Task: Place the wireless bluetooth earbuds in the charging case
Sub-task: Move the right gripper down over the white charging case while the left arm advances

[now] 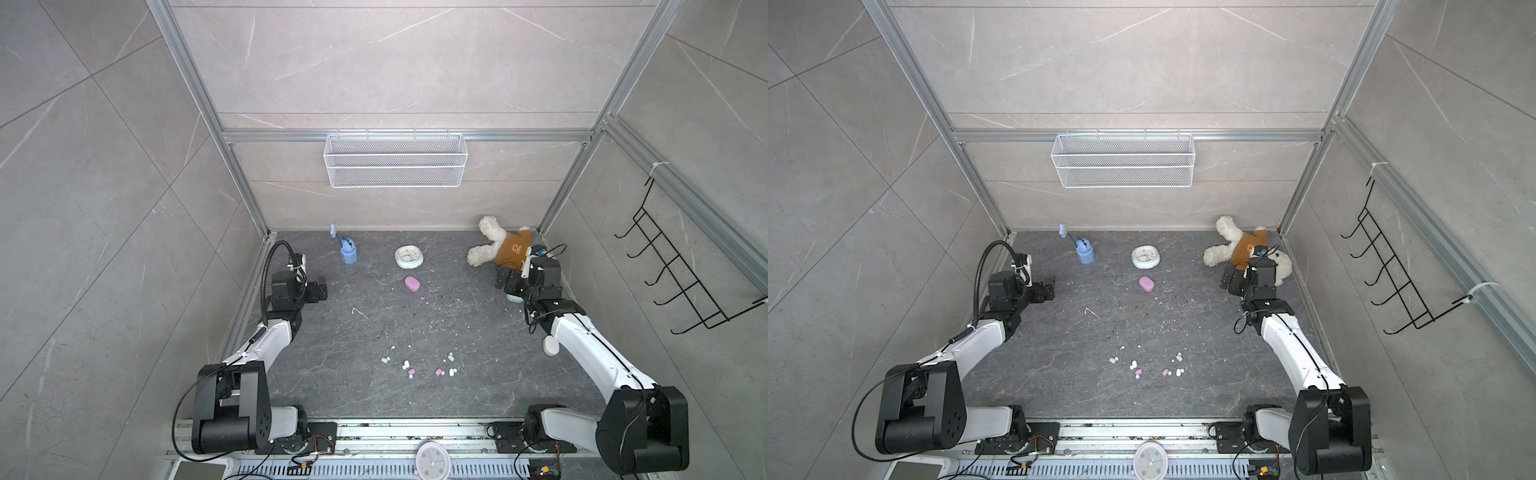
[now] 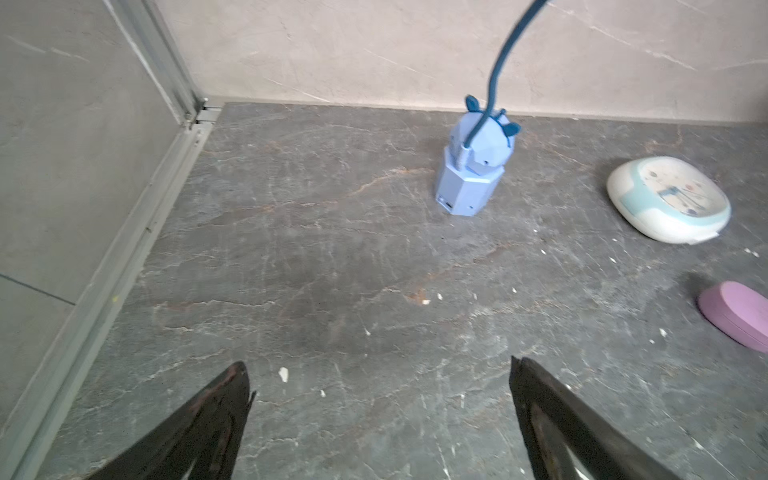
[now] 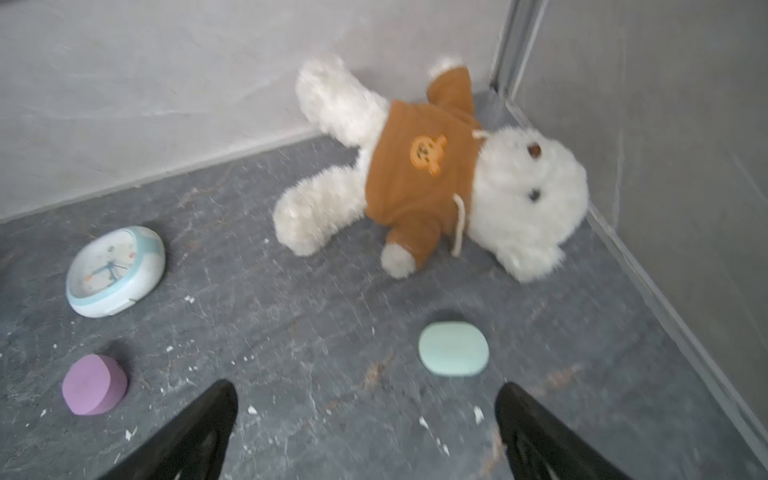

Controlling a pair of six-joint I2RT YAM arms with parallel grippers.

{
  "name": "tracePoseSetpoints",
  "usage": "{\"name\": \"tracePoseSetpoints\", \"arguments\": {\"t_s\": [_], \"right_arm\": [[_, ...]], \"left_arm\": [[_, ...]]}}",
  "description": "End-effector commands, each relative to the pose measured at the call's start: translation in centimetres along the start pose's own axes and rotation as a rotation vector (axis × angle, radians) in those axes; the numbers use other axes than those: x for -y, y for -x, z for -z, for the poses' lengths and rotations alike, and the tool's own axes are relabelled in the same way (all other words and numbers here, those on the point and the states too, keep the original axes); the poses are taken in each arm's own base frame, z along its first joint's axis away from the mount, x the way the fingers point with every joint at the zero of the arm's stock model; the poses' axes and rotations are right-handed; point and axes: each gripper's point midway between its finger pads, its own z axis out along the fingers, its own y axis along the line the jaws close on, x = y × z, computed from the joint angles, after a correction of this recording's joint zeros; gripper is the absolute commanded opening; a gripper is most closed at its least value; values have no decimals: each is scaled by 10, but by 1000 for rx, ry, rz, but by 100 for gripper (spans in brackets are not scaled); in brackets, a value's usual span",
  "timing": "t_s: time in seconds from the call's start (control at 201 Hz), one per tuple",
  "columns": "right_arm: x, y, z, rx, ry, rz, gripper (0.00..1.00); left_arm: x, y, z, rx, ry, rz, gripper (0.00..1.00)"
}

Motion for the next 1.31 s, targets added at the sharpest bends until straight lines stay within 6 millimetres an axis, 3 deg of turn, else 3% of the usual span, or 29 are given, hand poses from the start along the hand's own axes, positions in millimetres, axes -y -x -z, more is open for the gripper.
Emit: {"name": "tracePoseSetpoints", "arguments": {"t_s": [0.0,0.244,0.558,0.702,1.06,1.304], "right_arm": [[38,-73,15,-334,-129,-149,100],[84,-108,19,-484,-254,-324,100],[140,-107,17,-494,-394,-369,100],[163,-120,15,-546,-418,-421,100],[161,-134,-12,-622,-331,-453,100],[138,-138,-21,-670,-208,-430,100]], "left_arm": [[23,-22,2,-125,-56,-15,100],[58,-9,2,-119,-225,30,100],[73,0,1,-120,-286,5,100],[77,2,5,-121,-309,-2,100],[82,0,6,-136,-329,-21,100],[81,-2,6,-136,-319,-26,100]]}}
